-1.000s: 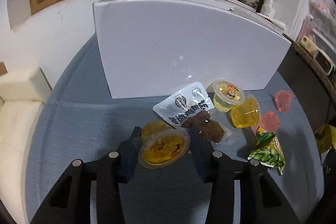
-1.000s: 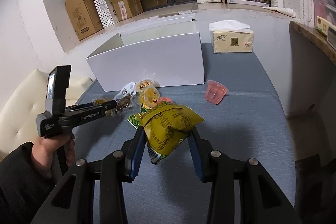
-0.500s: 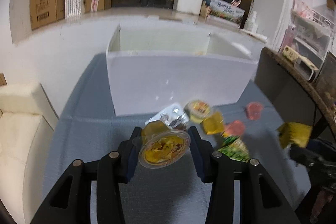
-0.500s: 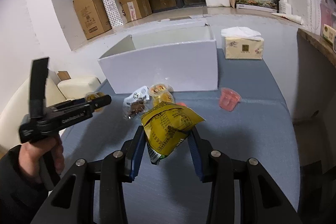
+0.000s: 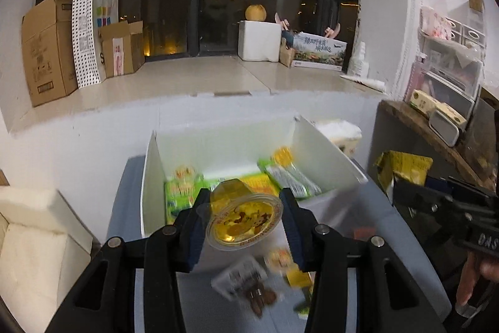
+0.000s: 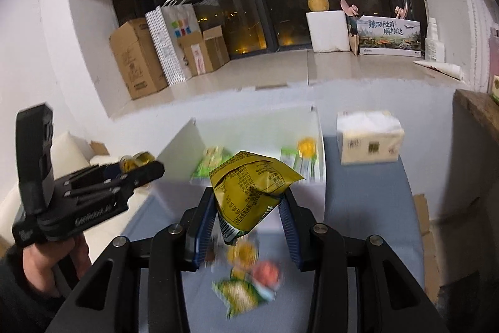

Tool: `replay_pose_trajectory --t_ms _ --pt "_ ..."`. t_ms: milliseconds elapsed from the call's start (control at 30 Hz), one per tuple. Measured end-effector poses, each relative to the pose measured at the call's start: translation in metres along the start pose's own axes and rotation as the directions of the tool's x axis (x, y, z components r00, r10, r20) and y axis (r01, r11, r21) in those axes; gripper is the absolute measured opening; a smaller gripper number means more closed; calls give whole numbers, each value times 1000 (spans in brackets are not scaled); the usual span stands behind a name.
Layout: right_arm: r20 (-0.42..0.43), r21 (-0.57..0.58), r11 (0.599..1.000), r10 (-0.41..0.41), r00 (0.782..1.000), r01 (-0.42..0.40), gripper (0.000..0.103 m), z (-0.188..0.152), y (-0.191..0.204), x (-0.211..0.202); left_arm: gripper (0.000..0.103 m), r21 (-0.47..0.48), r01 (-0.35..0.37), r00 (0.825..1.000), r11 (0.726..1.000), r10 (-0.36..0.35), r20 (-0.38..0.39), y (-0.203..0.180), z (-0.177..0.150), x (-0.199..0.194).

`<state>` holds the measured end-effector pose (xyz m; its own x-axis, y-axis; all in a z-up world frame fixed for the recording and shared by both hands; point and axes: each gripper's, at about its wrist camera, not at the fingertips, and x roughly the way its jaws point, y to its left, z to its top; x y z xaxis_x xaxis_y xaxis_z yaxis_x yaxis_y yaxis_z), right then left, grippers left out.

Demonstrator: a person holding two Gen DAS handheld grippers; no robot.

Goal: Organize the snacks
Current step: 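Lower the yellow bag and jelly cup into the white box, open both grippers, then move both grippers back over the remaining snacks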

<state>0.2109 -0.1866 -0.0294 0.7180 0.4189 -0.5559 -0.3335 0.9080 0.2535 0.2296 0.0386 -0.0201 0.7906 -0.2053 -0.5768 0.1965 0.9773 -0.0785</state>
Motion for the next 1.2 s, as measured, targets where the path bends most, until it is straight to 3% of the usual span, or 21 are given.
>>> replay_pose_trajectory --t_ms 167,333,367,400,433,700,967,1200 --pt "-39 16 1000 -18 999 19 44 32 -13 45 49 0 -35 999 999 35 -36 17 26 44" --pt "-97 -2 999 -46 994 46 46 41 -21 85 50 -17 -71 989 997 68 -128 33 19 87" --pt "-100 -10 998 -64 993 64 58 40 -21 89 60 -30 -76 988 997 71 -135 37 16 90" --pt "-100 -10 997 -76 992 75 85 38 -22 92 73 -46 -79 987 996 72 -143 40 13 93" --pt "-91 0 997 -73 993 73 94 36 -24 92 103 -68 -88 986 994 78 -146 45 8 95" --pt "-101 14 999 -46 994 47 100 24 -27 80 103 -84 -81 989 993 69 -129 46 1 86" --pt "-26 -26 999 -32 999 31 103 7 -13 21 103 -12 -76 995 997 75 -71 16 1 29" --pt "-28 -13 1000 -21 999 21 103 -29 -4 -26 103 27 -60 997 998 62 -47 -13 -19 -23"
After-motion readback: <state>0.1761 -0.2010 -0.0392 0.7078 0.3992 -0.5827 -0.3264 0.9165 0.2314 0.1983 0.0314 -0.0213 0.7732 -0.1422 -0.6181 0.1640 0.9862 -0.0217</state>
